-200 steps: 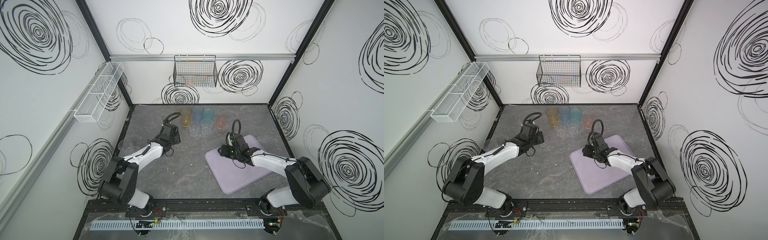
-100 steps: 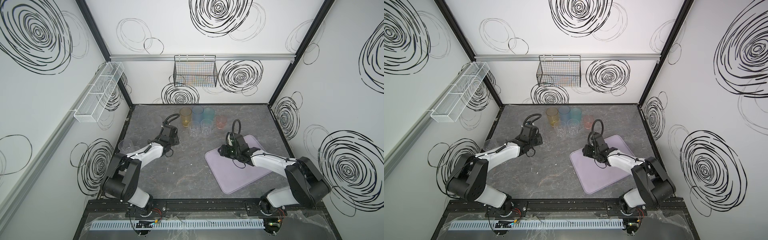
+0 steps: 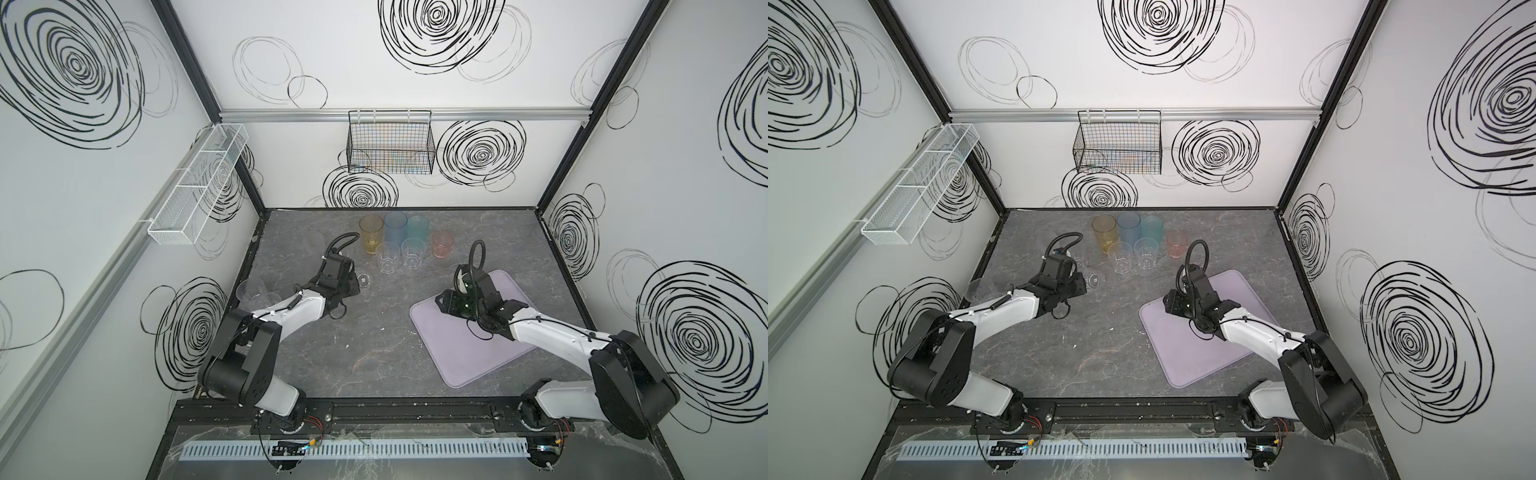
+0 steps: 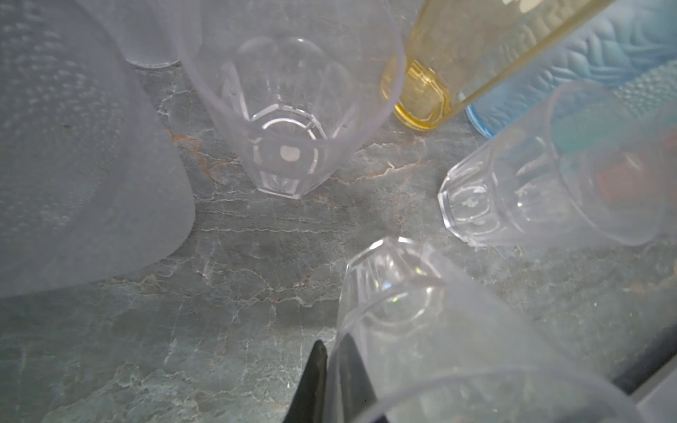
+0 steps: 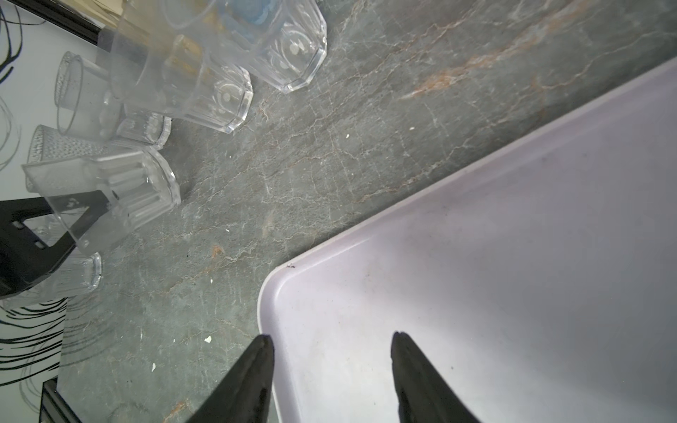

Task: Place the glasses into the tray
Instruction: 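Carry the clear cup over the tray with the left gripper while the right gripper waits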

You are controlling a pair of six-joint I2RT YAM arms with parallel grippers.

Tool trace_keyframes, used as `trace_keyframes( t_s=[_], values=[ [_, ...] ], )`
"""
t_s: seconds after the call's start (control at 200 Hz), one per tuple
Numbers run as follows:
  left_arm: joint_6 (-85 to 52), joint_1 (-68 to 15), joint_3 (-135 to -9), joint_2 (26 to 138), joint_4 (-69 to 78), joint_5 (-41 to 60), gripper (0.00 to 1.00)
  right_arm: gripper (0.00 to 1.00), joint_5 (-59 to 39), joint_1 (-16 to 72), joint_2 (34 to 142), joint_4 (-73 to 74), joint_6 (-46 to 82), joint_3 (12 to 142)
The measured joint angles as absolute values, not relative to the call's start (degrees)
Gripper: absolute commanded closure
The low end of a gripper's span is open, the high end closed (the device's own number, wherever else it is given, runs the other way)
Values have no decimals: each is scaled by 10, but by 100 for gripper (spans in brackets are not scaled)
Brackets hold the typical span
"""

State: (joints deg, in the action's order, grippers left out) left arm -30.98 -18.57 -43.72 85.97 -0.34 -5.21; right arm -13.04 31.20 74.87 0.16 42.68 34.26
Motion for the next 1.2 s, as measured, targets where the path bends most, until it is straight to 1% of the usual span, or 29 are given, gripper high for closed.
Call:
trace_keyframes(
  t_s=[0.065,0.08,0.185,0.425,0.5,0.595,0.705,0.835,0.966,1.106,1.201],
  values=[
    [-309,-190,-438,849,-12,-50,96,44,-130,313,744,-5,429,339],
    [-308,-191,-439,847,-17,-50,100,44,-130,313,743,-7,429,339],
    [-303,-225,-451,824,-48,-61,100,44,-126,315,732,-25,429,337],
    [-293,-396,-535,811,-114,-59,100,44,-102,313,683,-72,420,331],
    [-289,-443,-564,825,-124,-47,100,44,-93,307,671,-89,416,326],
    [-288,-480,-585,860,-126,-35,100,44,-91,287,654,-103,413,314],
    [-283,-499,-600,920,-142,-29,100,44,-93,261,629,-110,414,295],
    [-267,-515,-643,995,-190,-37,100,44,-95,255,606,-114,414,281],
    [-246,-521,-688,1016,-214,-56,100,44,-97,255,603,-100,411,259],
    [-232,-520,-708,1027,-252,-86,99,44,-97,255,642,-81,410,256],
    [-226,-519,-719,1029,-279,-98,98,46,-96,254,700,-81,408,289]
  ],
)
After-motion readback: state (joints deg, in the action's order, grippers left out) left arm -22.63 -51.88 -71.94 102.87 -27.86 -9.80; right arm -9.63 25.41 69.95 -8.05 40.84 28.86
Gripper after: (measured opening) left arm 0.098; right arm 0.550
